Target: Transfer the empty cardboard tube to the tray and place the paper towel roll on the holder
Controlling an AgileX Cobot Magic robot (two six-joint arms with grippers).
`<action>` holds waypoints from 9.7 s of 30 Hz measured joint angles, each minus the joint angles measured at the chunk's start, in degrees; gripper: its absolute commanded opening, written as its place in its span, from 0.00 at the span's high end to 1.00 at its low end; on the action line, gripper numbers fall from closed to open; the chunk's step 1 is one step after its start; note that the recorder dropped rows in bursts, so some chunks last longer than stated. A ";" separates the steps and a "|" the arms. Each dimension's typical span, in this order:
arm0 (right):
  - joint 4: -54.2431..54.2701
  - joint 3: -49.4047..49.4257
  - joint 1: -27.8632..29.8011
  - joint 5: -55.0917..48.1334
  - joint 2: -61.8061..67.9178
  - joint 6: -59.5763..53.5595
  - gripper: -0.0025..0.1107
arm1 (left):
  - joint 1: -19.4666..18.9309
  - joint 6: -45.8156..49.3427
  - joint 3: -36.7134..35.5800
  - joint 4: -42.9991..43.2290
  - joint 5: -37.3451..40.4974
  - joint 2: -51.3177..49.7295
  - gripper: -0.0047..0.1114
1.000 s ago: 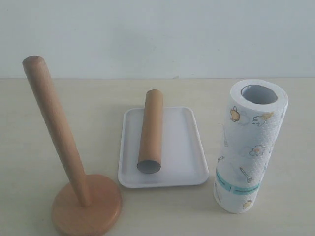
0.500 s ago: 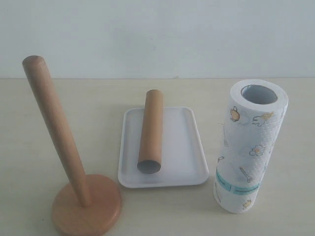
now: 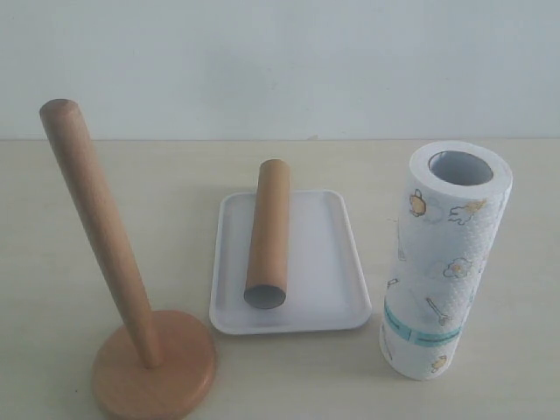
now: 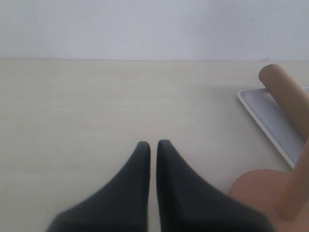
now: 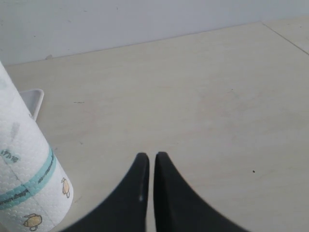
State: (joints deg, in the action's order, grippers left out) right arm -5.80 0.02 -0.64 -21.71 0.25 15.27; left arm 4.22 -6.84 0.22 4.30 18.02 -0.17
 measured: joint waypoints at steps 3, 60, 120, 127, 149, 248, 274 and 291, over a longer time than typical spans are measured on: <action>0.00 0.00 0.00 0.00 0.00 0.00 0.94 | 0.29 0.00 0.00 0.00 0.00 0.00 0.92; 1.78 -1.01 0.00 0.19 0.00 0.00 0.94 | 0.29 -2.32 0.00 -0.67 -0.41 0.00 0.92; 14.22 -24.76 -23.86 3.70 31.50 -2.83 0.94 | 0.29 -2.46 0.00 -0.67 -0.41 0.00 0.92; 17.15 -11.39 -31.10 21.71 31.76 -2.83 0.94 | 0.29 -2.46 0.00 -0.67 -0.41 0.00 0.92; 13.69 -2.03 -32.44 34.12 31.76 -7.25 0.29 | 0.29 -2.46 0.00 -0.67 -0.41 0.00 0.92; 13.77 -16.81 -32.53 59.83 74.60 -17.60 0.98 | 0.29 -2.46 0.00 -0.67 -0.41 0.00 0.92; 10.72 -60.56 -48.20 19.54 61.34 -18.22 0.98 | 0.29 -2.46 0.00 -0.67 -0.41 0.00 0.92; 10.72 -81.30 -56.16 14.09 77.90 -18.22 0.98 | 0.29 -2.46 0.00 -0.67 -0.41 0.00 0.92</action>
State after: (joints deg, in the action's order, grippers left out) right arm 4.92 -81.28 -56.80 -7.63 78.15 -2.95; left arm 4.51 -9.30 0.22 3.63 17.61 -0.17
